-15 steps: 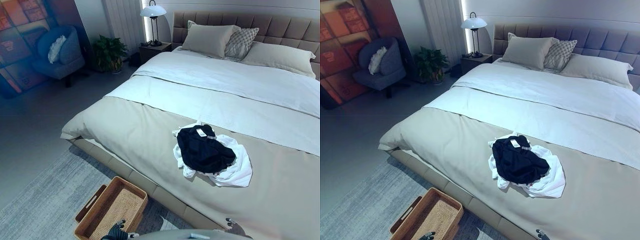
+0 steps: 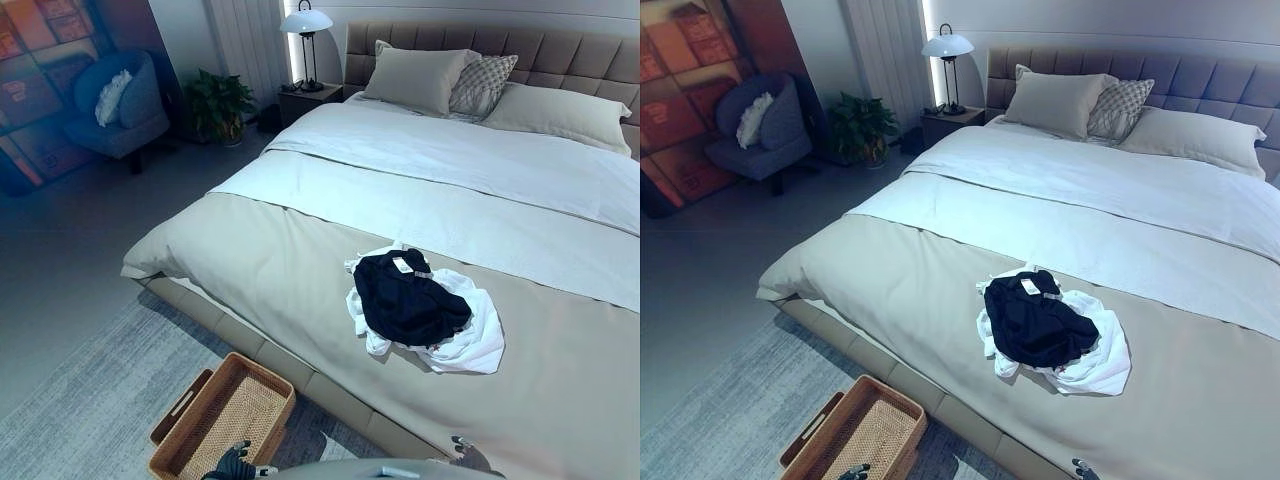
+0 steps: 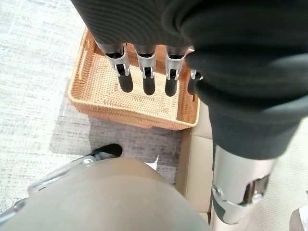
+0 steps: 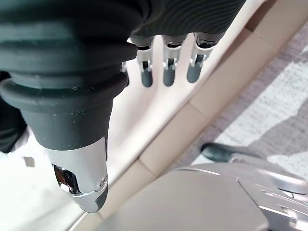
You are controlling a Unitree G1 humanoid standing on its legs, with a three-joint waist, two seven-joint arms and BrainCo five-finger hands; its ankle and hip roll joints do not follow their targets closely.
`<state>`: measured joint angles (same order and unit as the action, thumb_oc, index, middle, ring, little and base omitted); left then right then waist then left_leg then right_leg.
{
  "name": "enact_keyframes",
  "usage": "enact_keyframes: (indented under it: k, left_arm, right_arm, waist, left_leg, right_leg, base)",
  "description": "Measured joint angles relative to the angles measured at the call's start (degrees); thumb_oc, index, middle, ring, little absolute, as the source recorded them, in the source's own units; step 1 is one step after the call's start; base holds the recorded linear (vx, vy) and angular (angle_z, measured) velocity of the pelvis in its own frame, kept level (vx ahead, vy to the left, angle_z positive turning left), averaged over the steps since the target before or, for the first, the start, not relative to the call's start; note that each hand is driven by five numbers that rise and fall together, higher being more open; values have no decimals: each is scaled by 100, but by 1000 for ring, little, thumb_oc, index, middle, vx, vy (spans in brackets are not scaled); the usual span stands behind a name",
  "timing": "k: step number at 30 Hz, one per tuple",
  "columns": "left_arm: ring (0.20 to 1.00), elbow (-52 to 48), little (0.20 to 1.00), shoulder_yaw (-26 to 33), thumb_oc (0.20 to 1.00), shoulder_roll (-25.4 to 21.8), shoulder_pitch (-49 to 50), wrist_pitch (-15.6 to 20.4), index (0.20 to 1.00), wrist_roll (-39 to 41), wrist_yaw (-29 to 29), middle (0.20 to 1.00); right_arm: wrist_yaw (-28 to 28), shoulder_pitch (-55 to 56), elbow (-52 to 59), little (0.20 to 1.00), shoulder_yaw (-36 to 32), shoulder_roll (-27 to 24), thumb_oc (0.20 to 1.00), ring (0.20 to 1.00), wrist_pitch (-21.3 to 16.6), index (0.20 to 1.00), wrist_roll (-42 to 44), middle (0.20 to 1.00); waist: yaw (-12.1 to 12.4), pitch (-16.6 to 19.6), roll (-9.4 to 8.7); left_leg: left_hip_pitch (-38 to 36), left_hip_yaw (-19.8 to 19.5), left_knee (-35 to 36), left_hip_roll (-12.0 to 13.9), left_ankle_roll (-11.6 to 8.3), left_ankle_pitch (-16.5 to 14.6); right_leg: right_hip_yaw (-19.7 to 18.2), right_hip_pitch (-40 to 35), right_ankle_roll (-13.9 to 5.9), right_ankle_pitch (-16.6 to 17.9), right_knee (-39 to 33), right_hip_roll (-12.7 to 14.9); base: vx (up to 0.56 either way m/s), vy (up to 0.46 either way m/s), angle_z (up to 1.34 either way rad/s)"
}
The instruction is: Pick up clothes into the bucket
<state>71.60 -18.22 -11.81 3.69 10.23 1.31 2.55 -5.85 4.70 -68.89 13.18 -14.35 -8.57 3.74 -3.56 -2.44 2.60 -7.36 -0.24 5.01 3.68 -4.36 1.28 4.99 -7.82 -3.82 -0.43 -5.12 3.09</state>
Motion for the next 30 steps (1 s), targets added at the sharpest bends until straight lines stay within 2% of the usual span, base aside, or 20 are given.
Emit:
enact_keyframes:
  k: [7, 10, 14, 16, 20, 26, 30]
  left_arm:
    - [1000, -12, 1000, 2, 1000, -2, -6, 10, 1000, -7, 57, 1000]
    - [1000, -47, 1000, -6, 1000, -6, 17, 22, 1000, -8, 167, 1000]
    - [1000, -118, 1000, -41, 1000, -16, -3, 37, 1000, -3, 377, 1000]
    - [1000, -148, 1000, -89, 1000, -35, -47, 57, 1000, 1, 515, 1000]
    - [1000, -274, 1000, -207, 1000, -69, -259, 113, 1000, 72, 767, 1000]
    - [1000, -380, 1000, -311, 1000, -97, -388, 209, 1000, 394, 1027, 1000]
    - [1000, -572, 1000, -331, 1000, -101, -556, 264, 1000, 447, 1170, 1000]
  right_arm:
    - [-110, -269, 312, 1000, -3, -39, 1000, 1000, 10, 1000, 40, 1000]
    - [-401, -419, 995, 1000, -5, -228, 1000, 1000, -59, 1000, 26, 1000]
    - [-916, -1086, 1271, 1000, 102, -572, 1000, 1000, -85, 1000, -347, 1000]
    - [-1165, -1645, 1363, 1000, 96, -788, 1000, 1000, -91, 1000, -571, 1000]
    - [-1698, -2666, 1496, 1000, 74, -1112, 1000, 1000, -109, 1000, -657, 1000]
    - [-2274, -3426, 1825, 1000, 64, -1101, 1000, 1000, -117, 1000, -658, 1000]
    - [-2675, -3945, 1883, 1000, 115, -1337, 1000, 1000, -95, 1000, -1006, 1000]
  waist:
    - [98, -4, -4]
    - [130, -5, -9]
    - [146, -34, -5]
    - [139, -170, 42]
    - [299, -601, 57]
    - [330, -915, 53]
    - [399, -1164, 63]
  left_leg:
    - [26, -28, 1, -13, 4, -3]
    - [115, -109, 0, -31, 6, -2]
    - [429, -175, -55, -75, 49, 36]
    - [646, -207, -154, -114, 72, 54]
    - [1081, -289, -274, -199, 132, 134]
    - [1284, -326, -261, -287, 163, 168]
    - [1468, -375, -286, -340, 221, 213]
  right_leg:
    - [29, -14, 0, -4, 0, 8]
    - [78, 58, -10, -10, -1, 24]
    - [154, 322, -27, 37, 4, 40]
    - [174, 487, -42, 94, 11, 76]
    - [186, 865, -76, 179, 111, 138]
    - [203, 1086, -84, 172, 175, 233]
    - [252, 1235, -95, 180, 186, 299]
  base:
    - [14, 9, 1]
    - [-39, 31, 9]
    - [-77, 30, 12]
    - [-93, 40, 6]
    - [-85, 45, 4]
    - [-13, 16, 5]
    - [-4, -7, 7]
